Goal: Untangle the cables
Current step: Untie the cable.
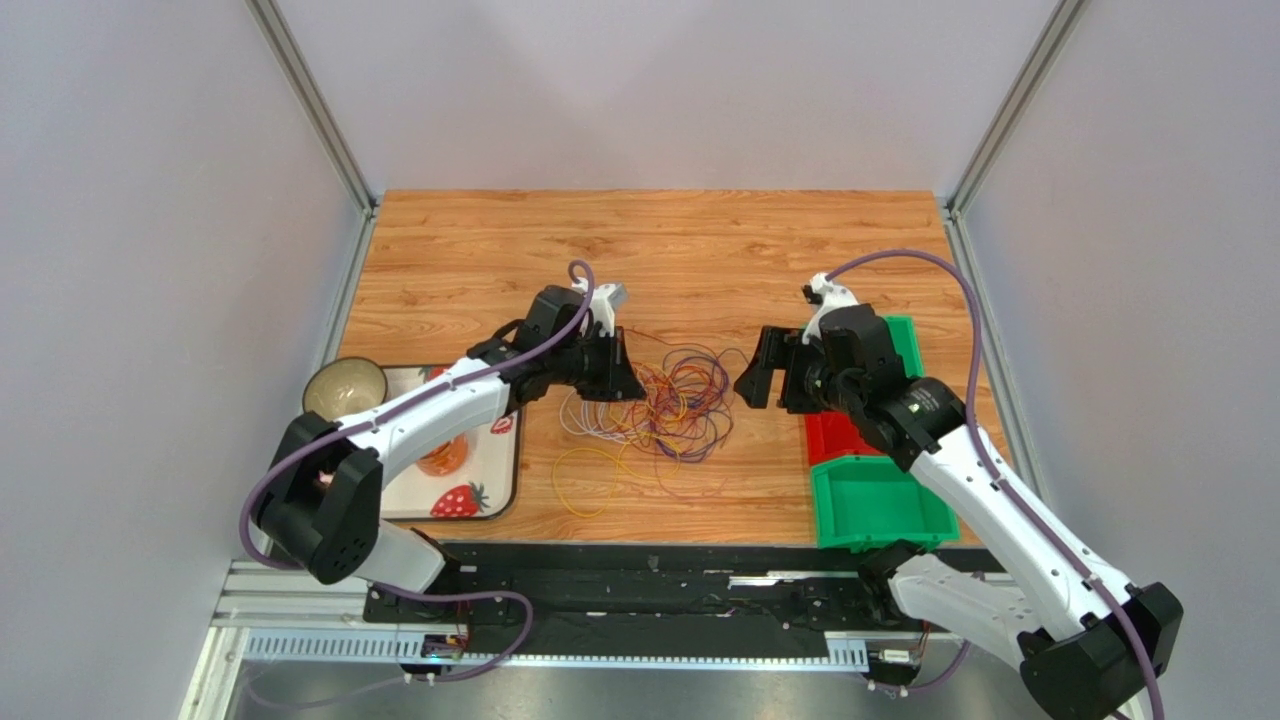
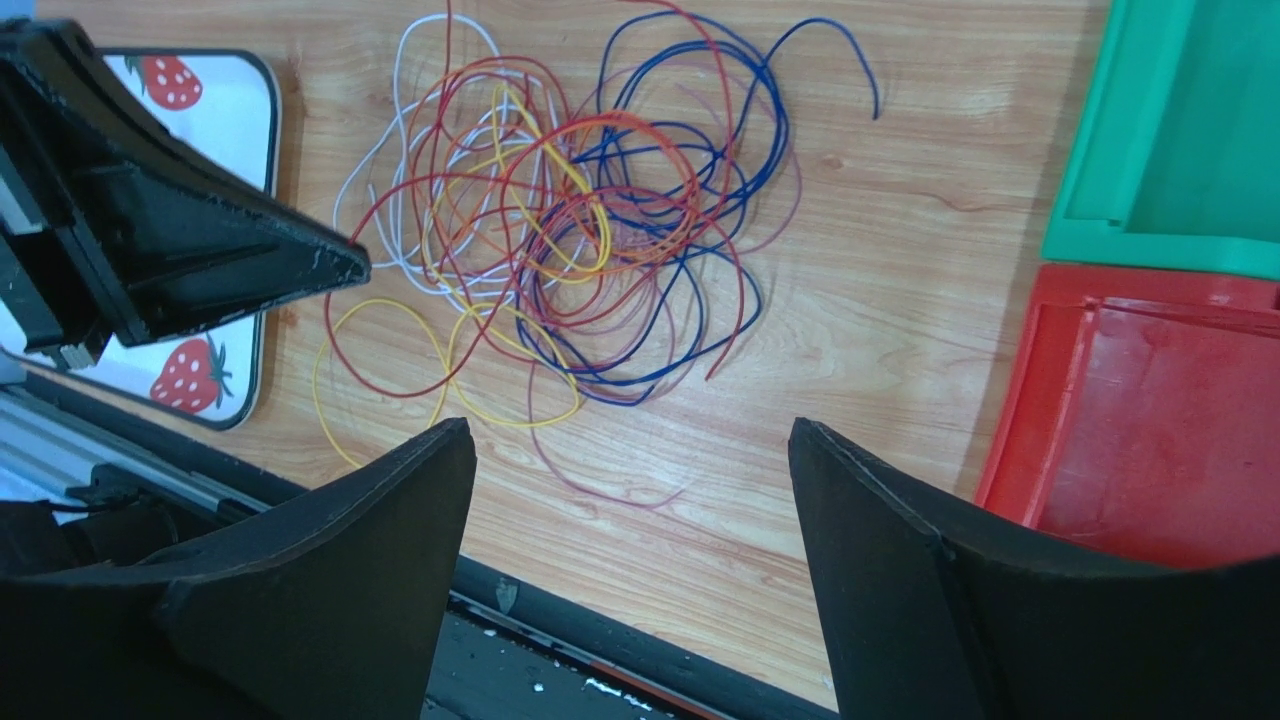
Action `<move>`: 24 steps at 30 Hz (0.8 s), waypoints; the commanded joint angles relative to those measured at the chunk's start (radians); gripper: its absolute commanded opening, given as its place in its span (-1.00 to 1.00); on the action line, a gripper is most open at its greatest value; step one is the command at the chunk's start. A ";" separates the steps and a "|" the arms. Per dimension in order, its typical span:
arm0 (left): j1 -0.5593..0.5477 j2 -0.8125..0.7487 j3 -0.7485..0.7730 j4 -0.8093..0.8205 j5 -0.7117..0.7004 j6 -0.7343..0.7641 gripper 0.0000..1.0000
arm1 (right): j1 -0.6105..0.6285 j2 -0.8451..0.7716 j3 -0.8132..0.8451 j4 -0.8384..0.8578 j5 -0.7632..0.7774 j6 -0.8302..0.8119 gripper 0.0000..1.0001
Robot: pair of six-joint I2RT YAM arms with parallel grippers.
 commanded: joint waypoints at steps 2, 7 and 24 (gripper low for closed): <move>-0.004 0.036 0.009 0.127 0.018 -0.006 -1.00 | 0.006 0.050 -0.025 0.096 -0.105 0.036 0.62; -0.004 0.081 0.015 0.093 -0.026 0.012 -0.94 | 0.006 0.151 -0.001 0.110 -0.110 0.096 0.61; -0.002 -0.155 0.025 -0.236 -0.204 0.066 0.62 | -0.014 0.531 0.148 0.138 -0.062 0.018 0.61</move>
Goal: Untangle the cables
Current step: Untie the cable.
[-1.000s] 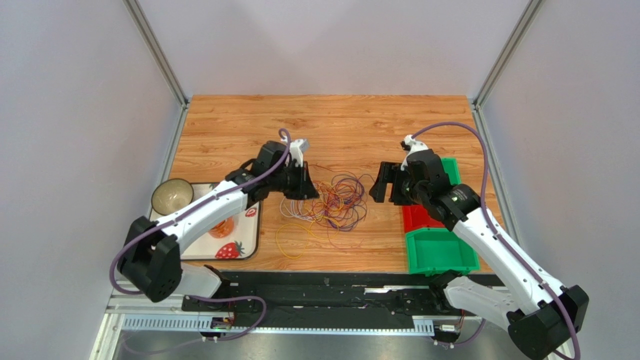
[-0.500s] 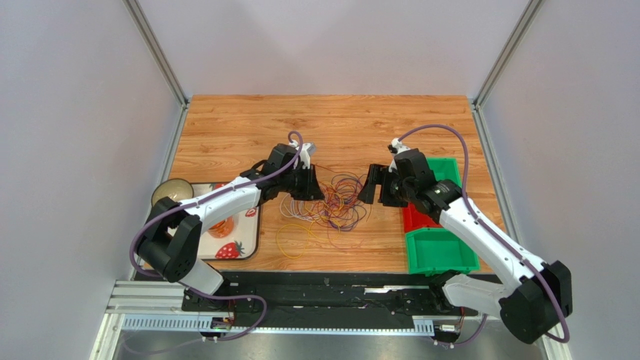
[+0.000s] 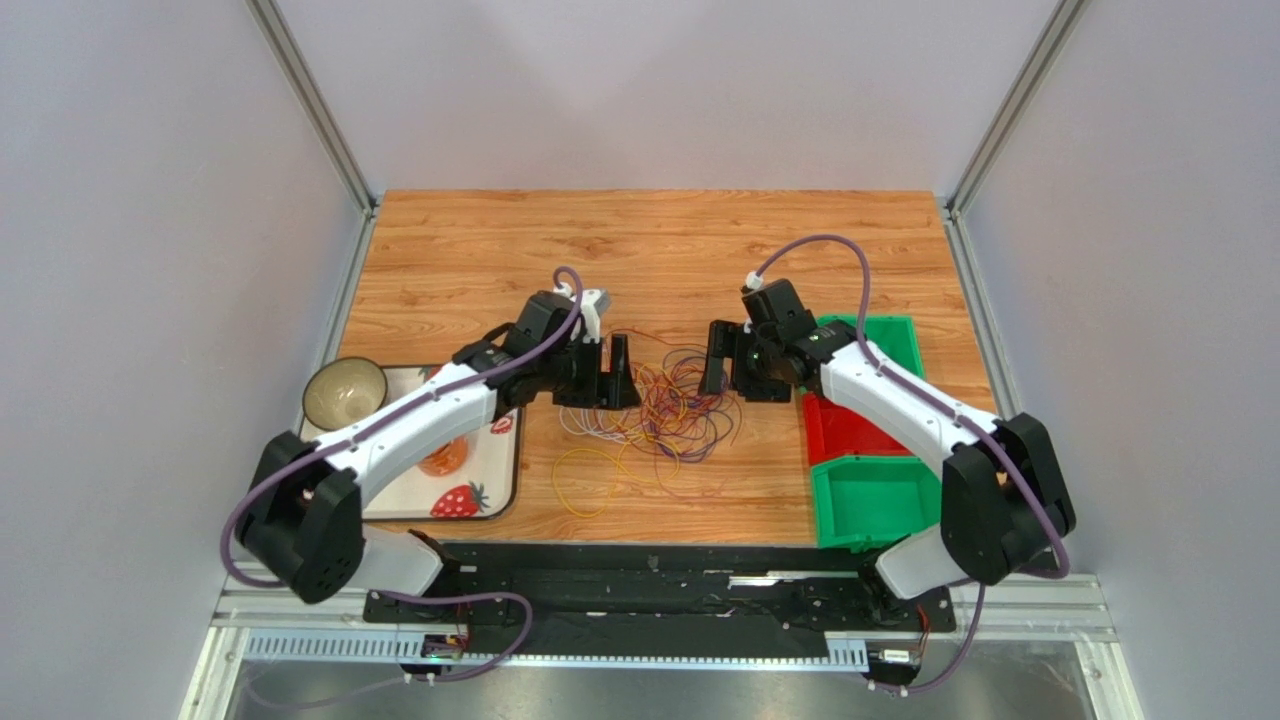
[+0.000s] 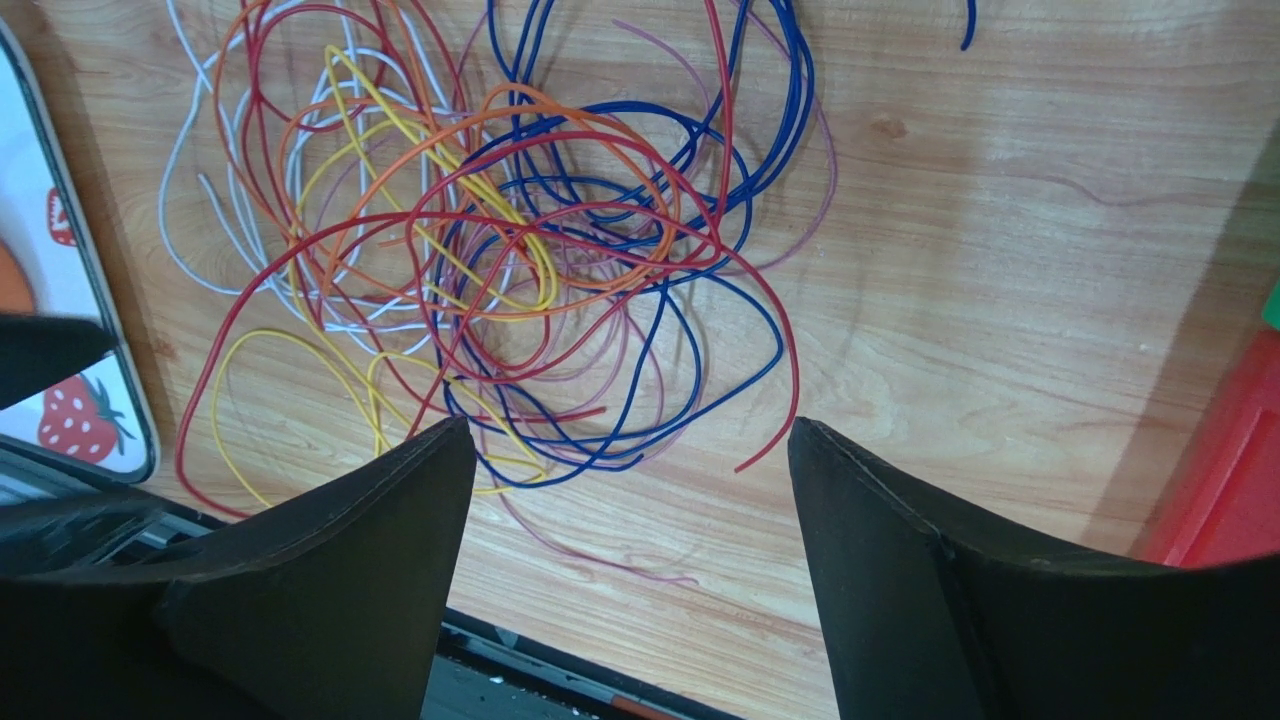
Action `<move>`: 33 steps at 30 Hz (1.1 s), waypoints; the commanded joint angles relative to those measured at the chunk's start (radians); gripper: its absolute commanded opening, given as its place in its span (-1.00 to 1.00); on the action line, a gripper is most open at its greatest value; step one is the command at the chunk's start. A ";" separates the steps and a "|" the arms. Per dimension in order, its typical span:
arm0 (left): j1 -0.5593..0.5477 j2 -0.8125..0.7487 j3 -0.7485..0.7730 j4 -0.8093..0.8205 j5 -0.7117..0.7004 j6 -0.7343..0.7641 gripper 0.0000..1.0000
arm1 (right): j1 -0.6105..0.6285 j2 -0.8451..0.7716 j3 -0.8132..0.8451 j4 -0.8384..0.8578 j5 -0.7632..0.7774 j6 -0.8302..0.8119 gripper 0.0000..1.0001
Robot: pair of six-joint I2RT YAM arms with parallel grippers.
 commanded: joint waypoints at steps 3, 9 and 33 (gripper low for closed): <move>-0.003 -0.203 0.024 -0.196 -0.100 0.046 0.62 | -0.038 0.089 0.058 0.072 0.000 -0.074 0.54; -0.002 -0.361 0.029 -0.338 -0.184 0.077 0.61 | -0.071 0.174 0.082 0.109 -0.027 -0.098 0.30; -0.003 -0.450 0.062 -0.495 -0.332 0.129 0.56 | -0.076 0.302 0.113 0.187 -0.081 -0.109 -0.35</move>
